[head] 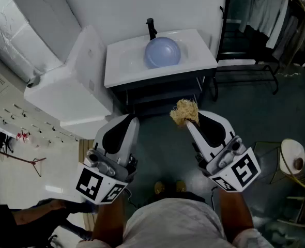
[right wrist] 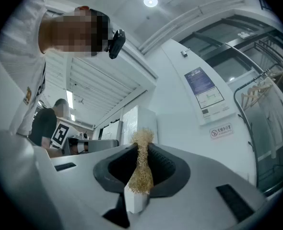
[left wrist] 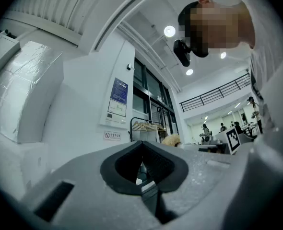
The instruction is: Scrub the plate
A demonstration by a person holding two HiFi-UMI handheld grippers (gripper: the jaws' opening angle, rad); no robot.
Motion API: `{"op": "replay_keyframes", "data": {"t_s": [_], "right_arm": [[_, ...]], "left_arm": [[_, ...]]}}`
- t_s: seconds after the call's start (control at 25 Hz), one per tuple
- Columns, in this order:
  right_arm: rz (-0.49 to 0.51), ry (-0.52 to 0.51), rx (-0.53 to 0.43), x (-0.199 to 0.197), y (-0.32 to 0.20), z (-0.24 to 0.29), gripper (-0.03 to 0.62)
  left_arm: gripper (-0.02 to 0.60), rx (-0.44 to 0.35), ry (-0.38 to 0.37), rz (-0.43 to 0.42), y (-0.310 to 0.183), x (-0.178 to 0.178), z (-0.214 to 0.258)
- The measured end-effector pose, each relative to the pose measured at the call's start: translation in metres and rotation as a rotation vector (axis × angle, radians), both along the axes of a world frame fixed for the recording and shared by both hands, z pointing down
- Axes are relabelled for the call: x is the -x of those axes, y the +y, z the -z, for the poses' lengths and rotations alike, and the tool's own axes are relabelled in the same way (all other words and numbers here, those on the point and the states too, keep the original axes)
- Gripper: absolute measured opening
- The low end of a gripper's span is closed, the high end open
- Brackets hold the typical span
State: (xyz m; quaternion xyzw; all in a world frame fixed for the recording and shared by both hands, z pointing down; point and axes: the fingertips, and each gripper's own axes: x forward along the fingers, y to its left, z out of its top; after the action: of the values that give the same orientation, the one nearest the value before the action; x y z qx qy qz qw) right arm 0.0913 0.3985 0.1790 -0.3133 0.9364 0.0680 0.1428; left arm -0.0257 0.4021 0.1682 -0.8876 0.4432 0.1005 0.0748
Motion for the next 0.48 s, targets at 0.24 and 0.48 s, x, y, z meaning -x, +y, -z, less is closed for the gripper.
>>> {"op": "replay_keyframes", "data": {"t_s": [0.24,0.48], "right_arm": [[0.006,-0.008,0.001,-0.007,-0.003,0.001,0.061],[0.013,-0.029,0.004,-0.02,-0.009,0.003,0.063]], "left_arm": [[0.017,0.0,-0.004,0.007,-0.002,-0.006,0.001],[0.017,0.01,-0.003,0.027,-0.009,-0.013,-0.002]]}}
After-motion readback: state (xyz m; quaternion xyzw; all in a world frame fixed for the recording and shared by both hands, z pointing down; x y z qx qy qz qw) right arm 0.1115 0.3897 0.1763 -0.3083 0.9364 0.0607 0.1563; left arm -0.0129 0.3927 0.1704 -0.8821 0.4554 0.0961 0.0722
